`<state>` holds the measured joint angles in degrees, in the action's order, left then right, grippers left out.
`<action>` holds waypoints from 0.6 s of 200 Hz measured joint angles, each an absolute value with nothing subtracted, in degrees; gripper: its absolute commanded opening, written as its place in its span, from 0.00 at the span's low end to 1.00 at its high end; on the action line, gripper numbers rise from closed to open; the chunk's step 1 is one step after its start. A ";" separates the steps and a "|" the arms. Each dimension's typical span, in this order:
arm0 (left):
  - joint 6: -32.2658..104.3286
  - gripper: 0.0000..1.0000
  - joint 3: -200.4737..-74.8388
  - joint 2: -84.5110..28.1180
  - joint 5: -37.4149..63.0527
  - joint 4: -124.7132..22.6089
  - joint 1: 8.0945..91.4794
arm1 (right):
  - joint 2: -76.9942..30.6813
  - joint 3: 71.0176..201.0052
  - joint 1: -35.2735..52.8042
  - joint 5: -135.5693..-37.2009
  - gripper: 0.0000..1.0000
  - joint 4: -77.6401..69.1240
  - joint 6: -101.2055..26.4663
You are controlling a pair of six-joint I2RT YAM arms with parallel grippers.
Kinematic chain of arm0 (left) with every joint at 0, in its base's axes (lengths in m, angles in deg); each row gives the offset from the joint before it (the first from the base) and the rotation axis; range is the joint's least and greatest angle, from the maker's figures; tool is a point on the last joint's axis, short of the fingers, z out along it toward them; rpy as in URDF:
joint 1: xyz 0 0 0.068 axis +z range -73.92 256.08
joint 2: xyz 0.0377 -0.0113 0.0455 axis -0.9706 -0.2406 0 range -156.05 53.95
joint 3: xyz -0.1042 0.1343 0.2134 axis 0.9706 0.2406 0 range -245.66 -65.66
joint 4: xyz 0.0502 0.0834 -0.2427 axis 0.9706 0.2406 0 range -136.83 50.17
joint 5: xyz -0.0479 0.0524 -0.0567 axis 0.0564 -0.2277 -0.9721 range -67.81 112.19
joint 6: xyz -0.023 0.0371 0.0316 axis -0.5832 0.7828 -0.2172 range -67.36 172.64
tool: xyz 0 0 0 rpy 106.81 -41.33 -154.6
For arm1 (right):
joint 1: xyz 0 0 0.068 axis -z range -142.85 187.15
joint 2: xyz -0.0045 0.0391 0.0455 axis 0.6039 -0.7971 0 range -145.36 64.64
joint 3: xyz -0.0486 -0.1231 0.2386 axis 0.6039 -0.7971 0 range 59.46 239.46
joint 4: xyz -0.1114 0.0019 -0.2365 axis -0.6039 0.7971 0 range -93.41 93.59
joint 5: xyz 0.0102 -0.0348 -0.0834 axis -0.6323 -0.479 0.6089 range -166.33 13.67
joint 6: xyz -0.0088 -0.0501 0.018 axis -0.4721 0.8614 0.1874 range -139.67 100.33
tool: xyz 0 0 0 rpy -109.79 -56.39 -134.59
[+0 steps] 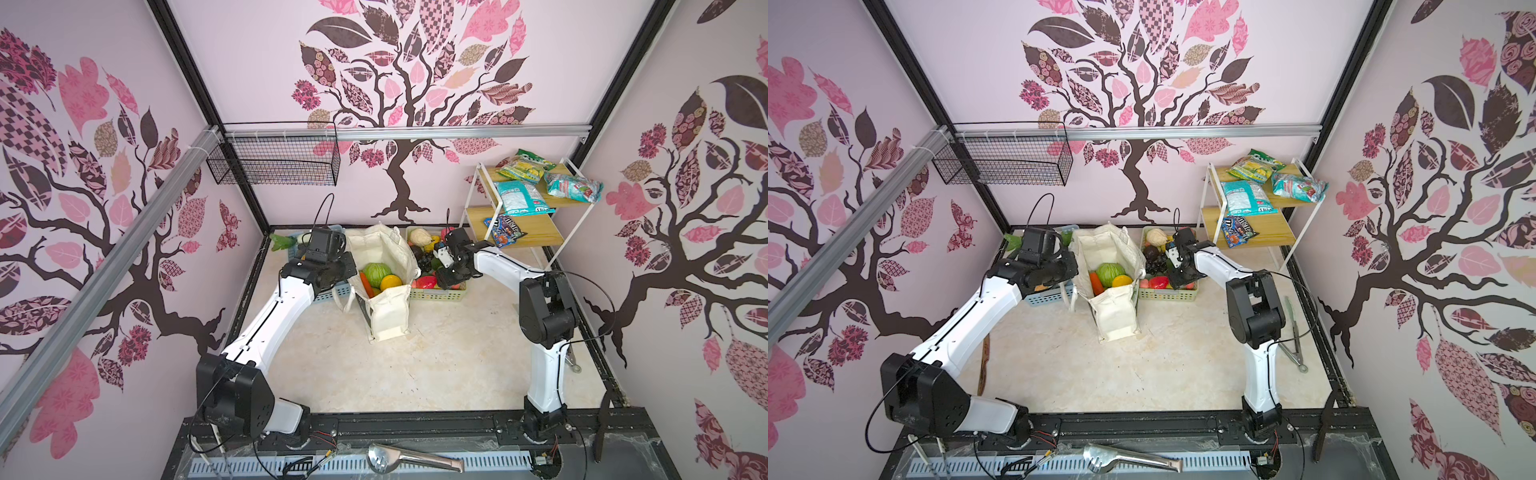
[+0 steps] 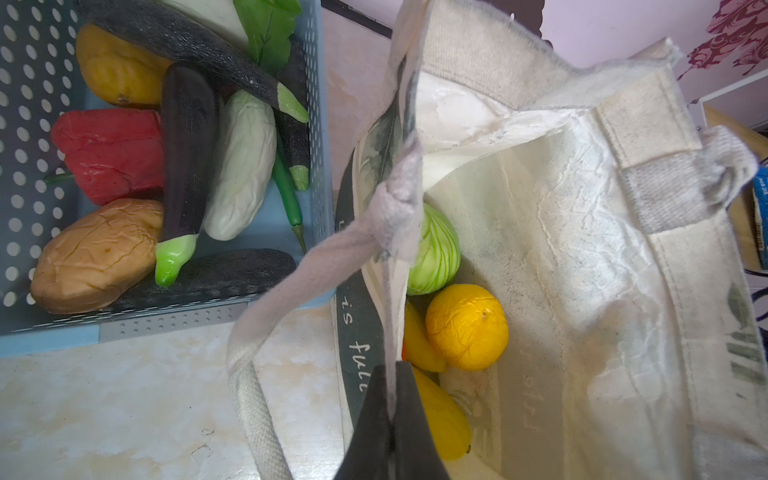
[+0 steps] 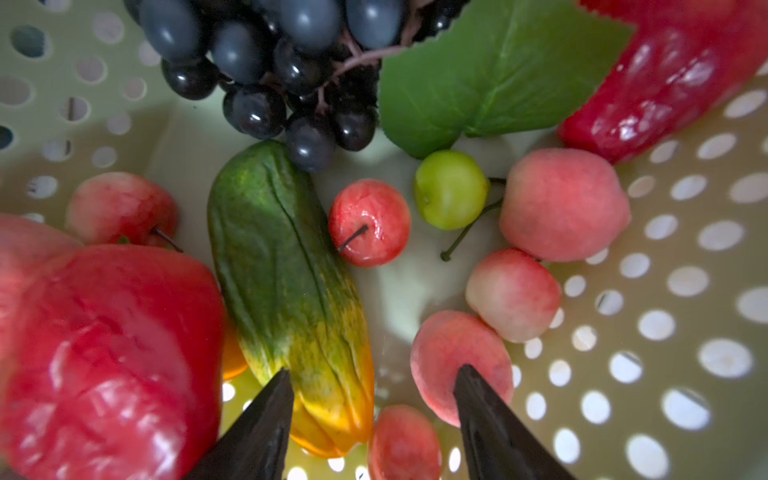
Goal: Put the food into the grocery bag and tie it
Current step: 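Lower right gripper onto the green-yellow papaya in the fruit basket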
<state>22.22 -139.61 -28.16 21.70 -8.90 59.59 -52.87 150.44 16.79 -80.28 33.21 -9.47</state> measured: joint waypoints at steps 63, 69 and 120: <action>21.98 0.00 -139.67 -28.62 21.06 -9.07 59.61 | -52.87 150.88 16.90 -87.05 0.66 33.63 -9.15; 21.98 0.00 -139.67 -28.62 21.02 -9.07 59.63 | -52.87 150.88 16.81 -87.56 0.67 33.69 -9.12; 21.57 0.00 -139.67 -28.62 20.67 -9.12 59.69 | -53.46 151.92 16.61 -88.85 0.69 35.01 -8.69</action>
